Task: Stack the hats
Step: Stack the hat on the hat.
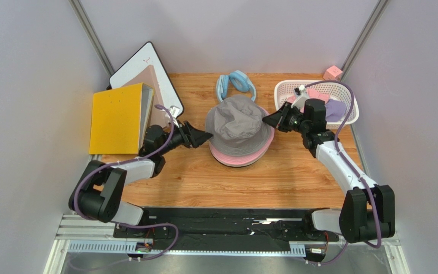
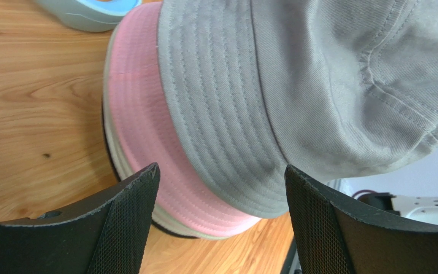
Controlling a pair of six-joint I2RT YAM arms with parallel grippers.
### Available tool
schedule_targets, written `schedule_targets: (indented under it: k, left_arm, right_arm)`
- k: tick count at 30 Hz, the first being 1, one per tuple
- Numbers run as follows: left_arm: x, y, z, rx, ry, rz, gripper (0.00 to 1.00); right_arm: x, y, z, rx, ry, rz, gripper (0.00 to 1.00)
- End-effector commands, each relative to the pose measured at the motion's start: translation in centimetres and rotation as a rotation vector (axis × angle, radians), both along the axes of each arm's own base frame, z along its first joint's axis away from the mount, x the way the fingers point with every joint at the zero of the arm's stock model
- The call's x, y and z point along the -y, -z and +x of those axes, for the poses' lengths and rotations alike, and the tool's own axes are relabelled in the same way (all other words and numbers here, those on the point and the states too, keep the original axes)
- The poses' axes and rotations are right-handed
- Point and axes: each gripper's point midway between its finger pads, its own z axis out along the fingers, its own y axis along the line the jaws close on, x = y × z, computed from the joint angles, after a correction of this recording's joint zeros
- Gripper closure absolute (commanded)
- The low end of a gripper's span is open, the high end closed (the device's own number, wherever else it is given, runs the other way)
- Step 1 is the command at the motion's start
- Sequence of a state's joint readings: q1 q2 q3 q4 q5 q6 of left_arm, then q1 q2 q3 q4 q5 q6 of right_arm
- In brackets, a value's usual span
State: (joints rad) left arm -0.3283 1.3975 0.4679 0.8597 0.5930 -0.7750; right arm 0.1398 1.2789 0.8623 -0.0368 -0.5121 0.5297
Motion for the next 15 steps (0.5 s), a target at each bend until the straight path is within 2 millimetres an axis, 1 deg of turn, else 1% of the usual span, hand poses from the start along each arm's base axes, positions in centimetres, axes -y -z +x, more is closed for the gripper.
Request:
schedule_targets:
  k: [1, 2, 3, 5, 9, 12, 14, 15]
  left_arm:
    - [1.6, -2.7, -1.0, 0.110, 0.099, -0.120, 0.16]
    - [1.9, -2.2, -0.9, 0.084, 0.111, -0.140, 0.16]
    - [2.2, -2.9, -1.1, 0.117, 0.127, -0.162, 0.17]
    - [2.5, -2.8, -1.0, 0.115, 0.138, -0.178, 0.19]
    - [3.1, -3.1, -1.1, 0.130, 0.142, -0.148, 0.21]
    - [3.1, -3.8, -1.1, 0.150, 0.133, -0.144, 0.28]
    - [3.1, -3.9, -1.1, 0.143, 0.131, -0.146, 0.36]
    - [3.2, -3.9, -1.1, 0.142, 0.133, -0.147, 0.38]
  right_arm:
    - [0.4, 0.6, -0.8, -0.021, 0.016, -0.030, 1.00]
    - [0.4, 0.6, -0.9, -0.020, 0.015, -0.031, 1.00]
    - [0.4, 0.6, -0.8, -0.021, 0.015, -0.030, 1.00]
    - [0.4, 0.4, -0.8, -0.017, 0.017, -0.034, 1.00]
    - [0.4, 0.5, -0.8, -0.021, 0.013, -0.039, 1.00]
    - [0.5, 0.6, -0.8, -0.022, 0.017, -0.041, 1.00]
    - [0.5, 0.7, -0.8, -0.025, 0.018, -0.040, 1.00]
    - [0.4, 0.8, -0.9, -0.026, 0.015, -0.039, 1.00]
